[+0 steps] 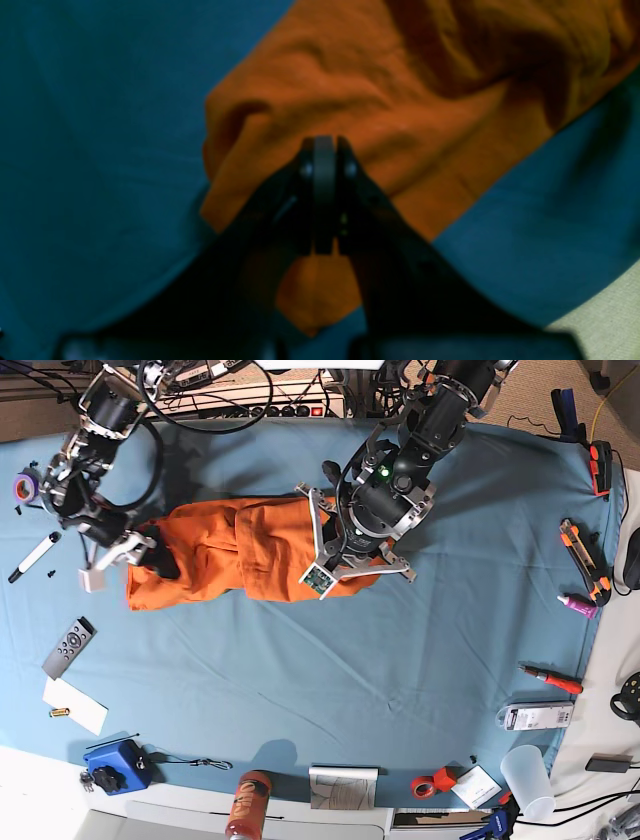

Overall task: Layout the t-shirt on the table in an organized manner, then fold the t-shirt properly
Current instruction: 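Fold the strip's other end inward with the right gripper and release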

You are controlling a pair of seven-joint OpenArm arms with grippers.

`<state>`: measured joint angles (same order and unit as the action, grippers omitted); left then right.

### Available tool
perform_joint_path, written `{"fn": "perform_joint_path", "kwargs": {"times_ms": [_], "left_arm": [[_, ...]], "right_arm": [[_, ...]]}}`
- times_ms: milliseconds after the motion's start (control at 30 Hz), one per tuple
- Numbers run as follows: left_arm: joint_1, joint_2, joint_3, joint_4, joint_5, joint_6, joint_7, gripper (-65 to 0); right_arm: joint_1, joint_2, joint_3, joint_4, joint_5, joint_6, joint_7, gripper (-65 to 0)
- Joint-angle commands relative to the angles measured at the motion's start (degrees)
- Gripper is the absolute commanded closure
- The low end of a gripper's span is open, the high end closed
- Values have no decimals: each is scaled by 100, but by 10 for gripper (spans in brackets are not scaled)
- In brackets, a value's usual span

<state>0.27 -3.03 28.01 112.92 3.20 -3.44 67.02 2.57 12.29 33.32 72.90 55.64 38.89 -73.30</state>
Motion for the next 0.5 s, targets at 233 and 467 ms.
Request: {"fn": "perform_joint_path", "kwargs": {"times_ms": [233, 467], "left_arm": [[-70, 44, -2, 109, -20, 2, -79, 0], [-7, 44, -2, 109, -20, 4, -74, 0]], "right_arm": [[140, 116, 114, 28, -739, -26, -214, 0], [723, 693, 723, 28, -1458, 111, 186, 0]]}}
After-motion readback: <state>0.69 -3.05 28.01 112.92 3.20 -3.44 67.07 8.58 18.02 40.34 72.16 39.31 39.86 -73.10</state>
